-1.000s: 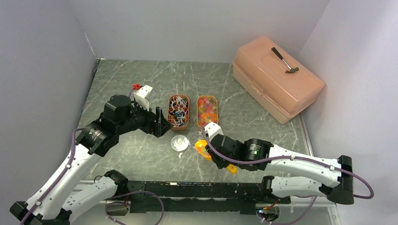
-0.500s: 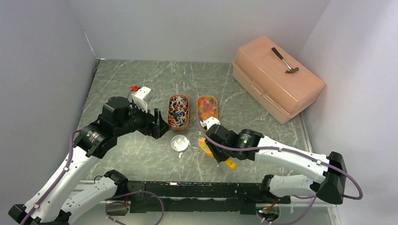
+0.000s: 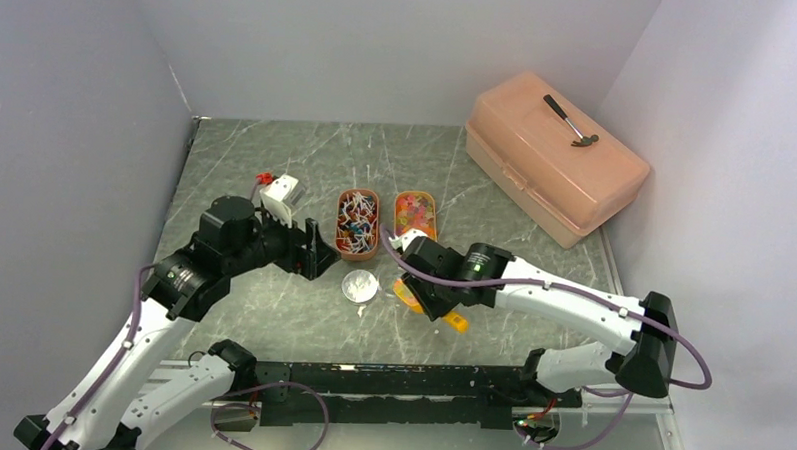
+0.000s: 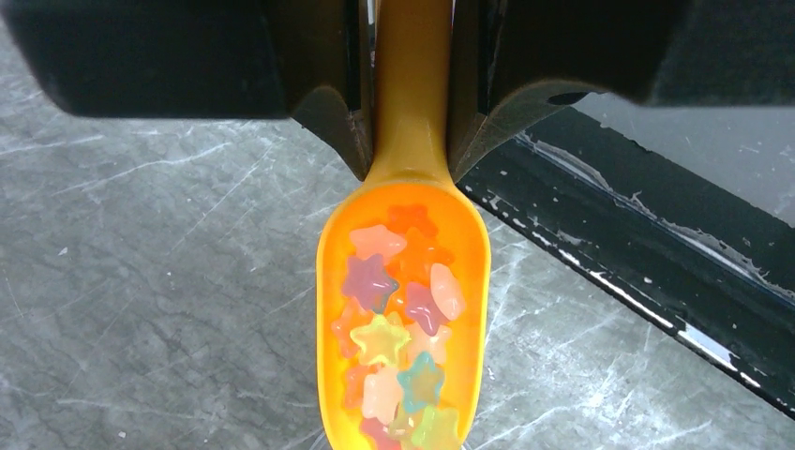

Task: Pack the candies
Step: Place the fake candies in the packing bottle.

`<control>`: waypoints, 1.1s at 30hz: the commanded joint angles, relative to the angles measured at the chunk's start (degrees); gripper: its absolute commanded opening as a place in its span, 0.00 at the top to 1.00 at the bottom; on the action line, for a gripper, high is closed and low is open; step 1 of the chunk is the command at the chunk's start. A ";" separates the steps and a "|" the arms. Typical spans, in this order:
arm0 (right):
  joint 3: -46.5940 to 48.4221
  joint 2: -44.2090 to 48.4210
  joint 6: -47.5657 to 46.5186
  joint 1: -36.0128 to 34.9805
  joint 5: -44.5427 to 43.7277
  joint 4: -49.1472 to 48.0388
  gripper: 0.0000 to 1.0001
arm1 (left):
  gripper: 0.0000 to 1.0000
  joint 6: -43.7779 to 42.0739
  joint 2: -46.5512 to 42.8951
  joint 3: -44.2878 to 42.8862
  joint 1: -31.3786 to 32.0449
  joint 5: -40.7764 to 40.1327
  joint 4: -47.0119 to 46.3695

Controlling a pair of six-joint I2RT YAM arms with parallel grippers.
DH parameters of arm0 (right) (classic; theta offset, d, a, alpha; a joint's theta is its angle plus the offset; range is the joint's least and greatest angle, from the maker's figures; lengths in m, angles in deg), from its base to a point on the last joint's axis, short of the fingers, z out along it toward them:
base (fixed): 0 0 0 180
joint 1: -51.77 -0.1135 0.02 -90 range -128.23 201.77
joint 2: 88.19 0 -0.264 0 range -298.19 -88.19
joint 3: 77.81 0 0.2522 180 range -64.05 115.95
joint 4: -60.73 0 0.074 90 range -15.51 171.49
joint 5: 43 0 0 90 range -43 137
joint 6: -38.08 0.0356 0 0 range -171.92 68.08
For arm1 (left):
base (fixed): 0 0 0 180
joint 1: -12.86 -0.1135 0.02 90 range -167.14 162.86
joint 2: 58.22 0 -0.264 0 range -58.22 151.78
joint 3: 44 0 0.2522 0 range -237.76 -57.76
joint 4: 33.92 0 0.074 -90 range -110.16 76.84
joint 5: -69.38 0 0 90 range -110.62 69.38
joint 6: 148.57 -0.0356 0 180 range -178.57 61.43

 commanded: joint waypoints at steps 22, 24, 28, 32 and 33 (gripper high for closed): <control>14.91 -10.11 -1.65 5.50 9.70 14.14 1.00 | 0.11 -0.60 -3.59 0.00 -0.01 -1.08 -0.12; 15.84 -10.54 -1.72 6.25 10.86 15.27 1.00 | 0.11 -0.48 -3.59 -0.04 0.01 -1.06 0.00; 17.82 -10.91 -2.01 7.97 13.95 17.11 1.00 | 0.11 -0.56 -3.72 -0.18 0.01 -1.08 0.19; 20.05 -10.88 -2.53 10.23 16.12 18.67 1.00 | 0.11 -0.38 -4.17 -0.10 0.02 -1.39 0.17; 20.85 -10.80 -2.63 10.80 15.97 19.11 1.00 | 0.11 -0.41 -4.25 -0.17 0.01 -1.48 0.27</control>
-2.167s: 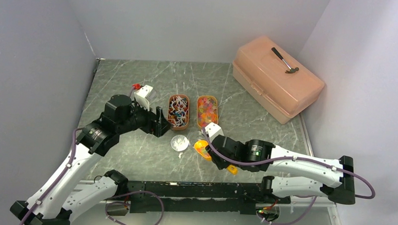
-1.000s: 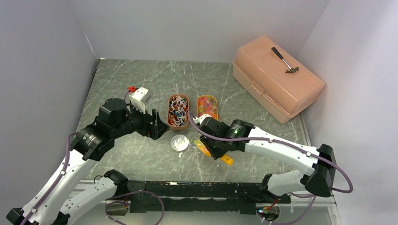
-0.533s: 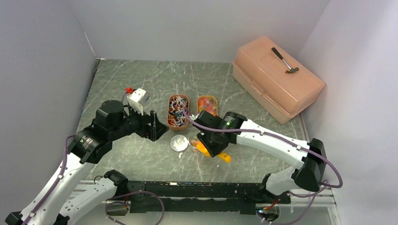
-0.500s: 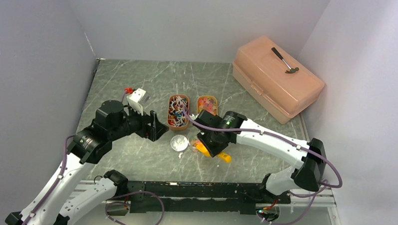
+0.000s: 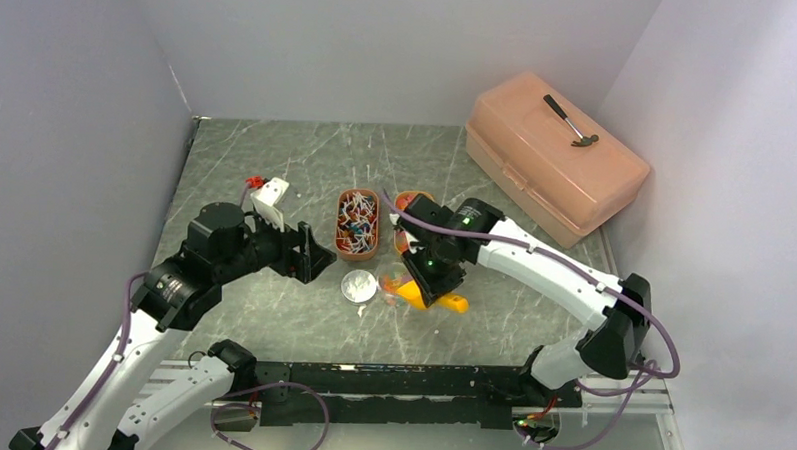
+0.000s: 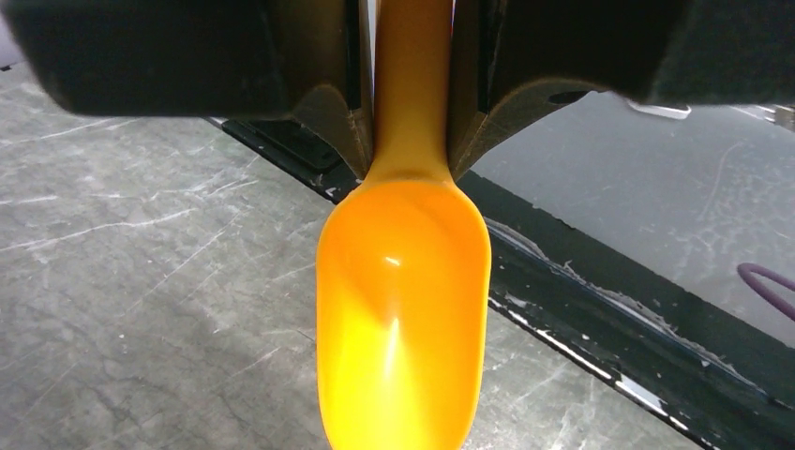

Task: Pack the candies
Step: Place the fake candies in the packing bottle, then scoop the fake candies from the storage box.

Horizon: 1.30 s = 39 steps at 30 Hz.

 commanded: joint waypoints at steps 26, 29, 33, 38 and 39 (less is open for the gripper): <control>18.78 -15.13 -0.30 14.47 -3.64 4.03 1.00 | 0.11 -0.21 -2.30 -0.18 0.03 -0.41 -0.46; 19.67 -17.02 0.24 15.28 -3.04 3.62 1.00 | 0.11 -0.17 -2.43 -0.18 -0.01 -0.02 -0.49; 20.55 -19.12 0.76 16.41 -1.74 3.17 1.00 | 0.11 -0.18 -2.52 -0.09 0.02 0.59 -0.66; 21.27 -21.54 1.27 17.58 1.29 2.28 1.00 | 0.11 -0.21 -2.60 -0.09 0.02 1.11 -0.75; 21.58 -22.29 1.39 17.82 1.72 2.44 1.00 | 0.11 -0.17 -2.60 -0.08 0.04 1.10 -0.76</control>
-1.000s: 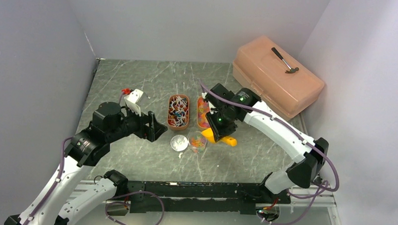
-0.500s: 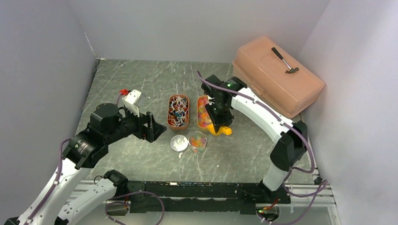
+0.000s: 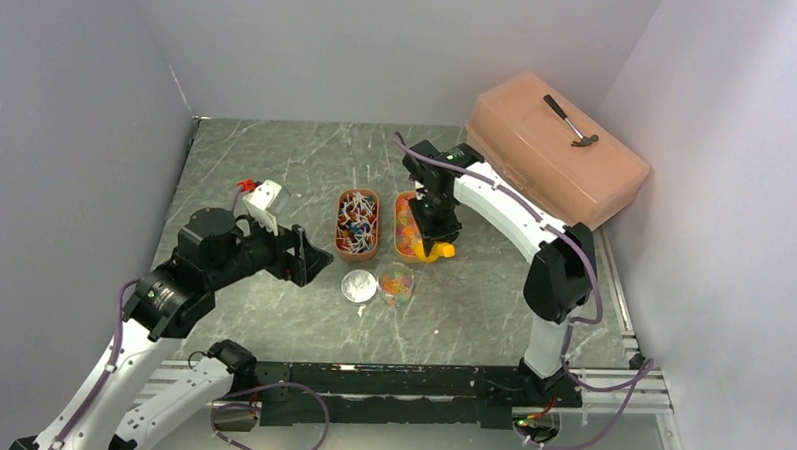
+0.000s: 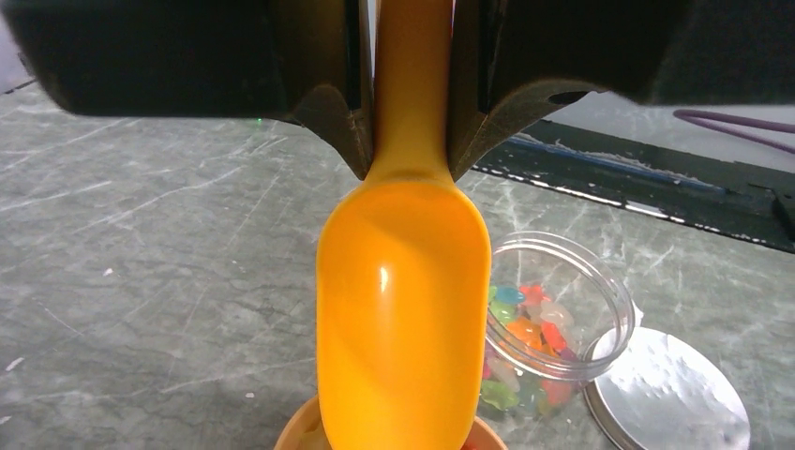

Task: Pack the candies
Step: Scoop the fake candies from the storage box.

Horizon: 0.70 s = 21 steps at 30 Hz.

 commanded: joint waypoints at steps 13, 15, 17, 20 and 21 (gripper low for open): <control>3.20 -7.00 1.00 3.57 5.25 -3.92 1.00 | 0.11 -0.31 -0.49 0.00 0.00 1.37 -0.88; 2.98 -7.68 1.02 4.16 5.38 -4.70 1.00 | 0.11 -0.35 -0.45 -0.07 0.02 1.23 -0.80; 2.82 -8.32 1.15 4.86 5.84 -5.64 1.00 | 0.11 -0.28 -0.36 -0.08 0.01 1.20 -0.79; 2.85 -9.33 1.31 5.46 6.18 -6.98 1.00 | 0.11 -0.31 -0.20 -0.09 -0.04 1.22 -0.80; 2.85 -9.71 1.43 5.58 6.20 -7.49 1.00 | 0.11 -0.33 -0.18 -0.09 0.01 1.20 -0.79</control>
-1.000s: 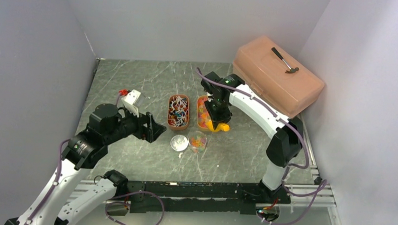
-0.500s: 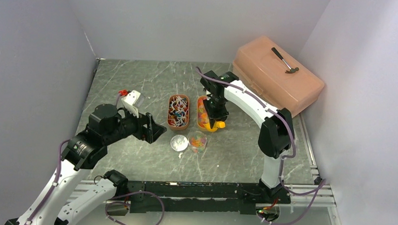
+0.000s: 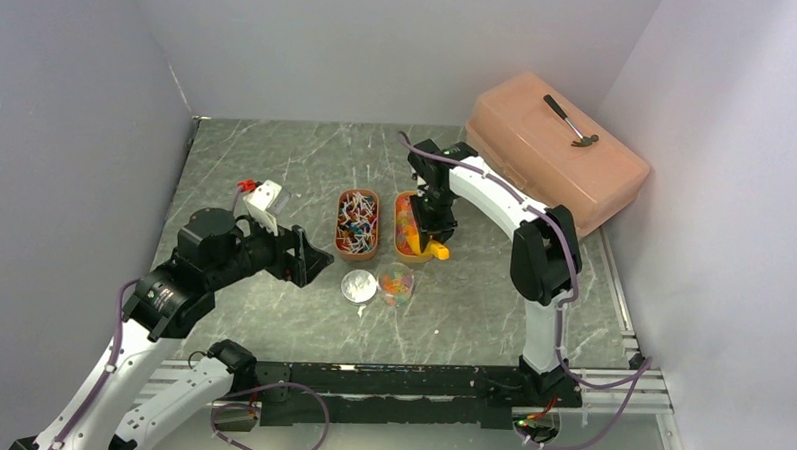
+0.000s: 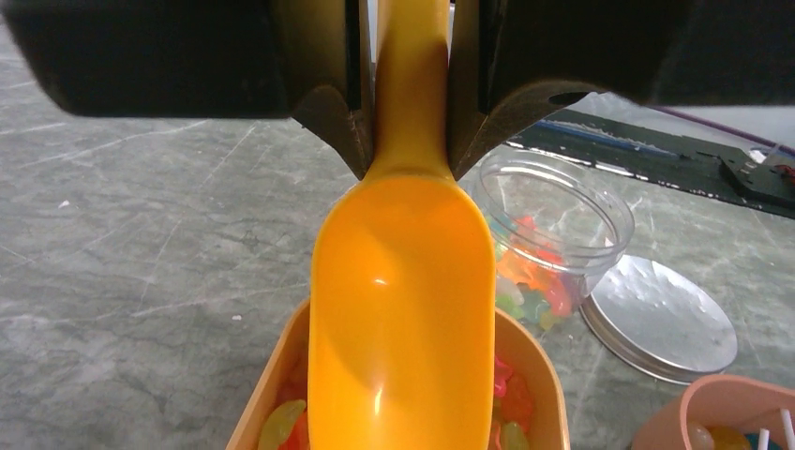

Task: Pack the candies
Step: Scoop the fake candies from the storage box.

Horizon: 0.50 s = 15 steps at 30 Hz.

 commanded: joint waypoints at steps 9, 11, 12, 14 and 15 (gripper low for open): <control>1.82 -4.08 1.78 1.13 -2.49 -8.21 1.00 | 0.11 -0.45 0.58 -0.09 -0.12 0.85 -0.80; 1.13 -4.11 2.08 1.08 -3.19 -9.39 1.00 | 0.11 -0.44 0.65 -0.09 -0.07 0.67 -0.79; 0.75 -4.02 2.15 1.08 -3.44 -9.91 1.00 | 0.11 -0.47 0.67 -0.09 -0.07 0.63 -0.72; -0.01 -3.94 2.39 1.06 -4.11 -10.99 1.00 | 0.11 -0.53 0.68 -0.09 -0.07 0.51 -0.74; -0.41 -3.87 2.60 1.08 -4.66 -11.42 1.00 | 0.11 -0.53 0.72 -0.09 -0.07 0.36 -0.69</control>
